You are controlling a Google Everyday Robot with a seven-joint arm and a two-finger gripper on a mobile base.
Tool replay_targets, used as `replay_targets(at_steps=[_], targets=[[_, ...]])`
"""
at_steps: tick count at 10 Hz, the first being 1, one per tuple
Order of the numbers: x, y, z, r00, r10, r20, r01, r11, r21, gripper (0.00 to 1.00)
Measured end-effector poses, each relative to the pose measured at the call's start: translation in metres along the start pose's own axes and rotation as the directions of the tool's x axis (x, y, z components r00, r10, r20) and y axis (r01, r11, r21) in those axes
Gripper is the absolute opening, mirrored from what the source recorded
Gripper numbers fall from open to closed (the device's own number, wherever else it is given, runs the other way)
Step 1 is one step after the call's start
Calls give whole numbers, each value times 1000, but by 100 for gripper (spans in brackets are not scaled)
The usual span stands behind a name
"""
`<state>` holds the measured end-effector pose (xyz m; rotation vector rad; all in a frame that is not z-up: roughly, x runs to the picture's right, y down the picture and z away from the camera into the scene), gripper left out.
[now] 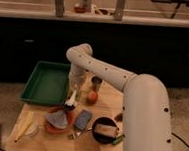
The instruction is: Place brush in plastic cup
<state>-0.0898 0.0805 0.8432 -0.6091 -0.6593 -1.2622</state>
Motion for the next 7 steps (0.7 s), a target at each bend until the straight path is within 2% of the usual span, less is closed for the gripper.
replay_targets(at_steps=[1,2,3,7], targets=[[0,-1,0,1000,0,0,0,1000,-1,54],[-1,-2,0,1000,-1,1,1,1000,-2,70],[-1,-3,0,1000,-3,2,3,1000,-4,78],[-1,-11,-4,1000,-20,1,20,1000,-9,80]])
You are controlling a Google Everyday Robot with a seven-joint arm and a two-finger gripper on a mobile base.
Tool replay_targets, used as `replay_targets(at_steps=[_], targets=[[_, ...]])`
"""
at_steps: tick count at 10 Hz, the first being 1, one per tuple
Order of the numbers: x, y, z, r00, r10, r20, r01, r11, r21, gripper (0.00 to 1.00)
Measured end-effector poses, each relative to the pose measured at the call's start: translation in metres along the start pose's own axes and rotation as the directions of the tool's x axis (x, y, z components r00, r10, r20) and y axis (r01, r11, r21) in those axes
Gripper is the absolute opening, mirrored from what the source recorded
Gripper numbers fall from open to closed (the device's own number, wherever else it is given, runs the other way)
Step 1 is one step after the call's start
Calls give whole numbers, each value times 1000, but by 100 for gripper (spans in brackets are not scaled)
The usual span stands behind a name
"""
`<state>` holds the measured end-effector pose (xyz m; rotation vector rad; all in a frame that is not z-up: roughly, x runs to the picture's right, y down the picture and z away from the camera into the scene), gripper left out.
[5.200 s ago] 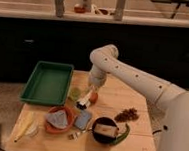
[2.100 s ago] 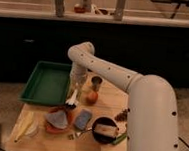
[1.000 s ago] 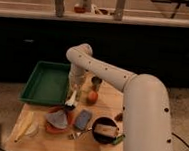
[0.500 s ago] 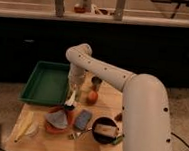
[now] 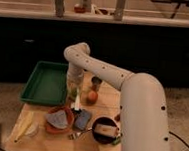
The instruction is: Place brush in plastic cup
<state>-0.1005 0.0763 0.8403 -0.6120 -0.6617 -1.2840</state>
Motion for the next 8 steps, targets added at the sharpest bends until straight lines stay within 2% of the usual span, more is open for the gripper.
replay_targets(at_steps=[8], targets=[[2,-4,-9,1000,-16,-10,16,1000,-6,80]])
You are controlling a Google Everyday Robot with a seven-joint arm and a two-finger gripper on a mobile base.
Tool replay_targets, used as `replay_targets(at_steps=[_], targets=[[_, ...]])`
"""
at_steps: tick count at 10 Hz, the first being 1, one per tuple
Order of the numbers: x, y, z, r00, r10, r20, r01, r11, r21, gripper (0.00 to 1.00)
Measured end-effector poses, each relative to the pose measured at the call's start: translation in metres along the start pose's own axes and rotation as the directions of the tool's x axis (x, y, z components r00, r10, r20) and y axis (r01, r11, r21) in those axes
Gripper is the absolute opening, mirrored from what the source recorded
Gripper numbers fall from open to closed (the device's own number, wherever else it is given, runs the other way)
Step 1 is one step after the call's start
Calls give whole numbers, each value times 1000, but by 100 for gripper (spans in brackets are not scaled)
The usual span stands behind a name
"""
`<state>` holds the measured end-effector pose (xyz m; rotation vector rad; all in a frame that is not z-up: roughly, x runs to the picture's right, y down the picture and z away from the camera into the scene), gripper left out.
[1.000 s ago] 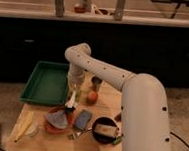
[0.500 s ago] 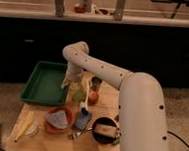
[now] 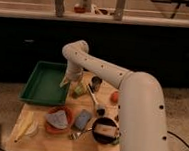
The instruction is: Place brush in plastic cup
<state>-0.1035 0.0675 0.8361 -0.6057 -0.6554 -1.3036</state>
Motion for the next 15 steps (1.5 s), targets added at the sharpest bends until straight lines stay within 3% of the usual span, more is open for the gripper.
replay_targets(at_steps=[15], targets=[[-8,-1,-5,999,-15,-37,15,1000,-5,80]])
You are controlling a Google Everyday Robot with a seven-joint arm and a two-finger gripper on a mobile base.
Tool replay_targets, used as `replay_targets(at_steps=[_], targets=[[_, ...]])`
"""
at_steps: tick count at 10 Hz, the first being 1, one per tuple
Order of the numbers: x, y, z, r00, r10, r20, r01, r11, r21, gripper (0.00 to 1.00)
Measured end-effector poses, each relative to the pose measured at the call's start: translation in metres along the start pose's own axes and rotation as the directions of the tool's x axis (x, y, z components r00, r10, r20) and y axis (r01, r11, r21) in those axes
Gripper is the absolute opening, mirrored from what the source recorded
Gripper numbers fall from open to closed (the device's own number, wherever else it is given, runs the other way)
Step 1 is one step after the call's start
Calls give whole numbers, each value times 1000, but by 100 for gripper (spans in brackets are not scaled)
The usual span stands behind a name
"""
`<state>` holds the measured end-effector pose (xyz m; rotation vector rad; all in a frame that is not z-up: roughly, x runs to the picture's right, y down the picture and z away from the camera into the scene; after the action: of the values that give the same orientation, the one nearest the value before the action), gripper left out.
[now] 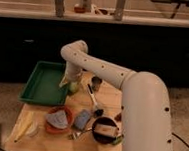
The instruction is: Place brush in plastic cup
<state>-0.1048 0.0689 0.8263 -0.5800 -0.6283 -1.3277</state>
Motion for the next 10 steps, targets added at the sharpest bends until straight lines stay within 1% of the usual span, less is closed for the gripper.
replay_targets(at_steps=[2,10], targets=[[-2,0,0,1000,-6,-8,6,1000,-9,80],[-2,0,0,1000,-7,-9,7,1000,-8,80]])
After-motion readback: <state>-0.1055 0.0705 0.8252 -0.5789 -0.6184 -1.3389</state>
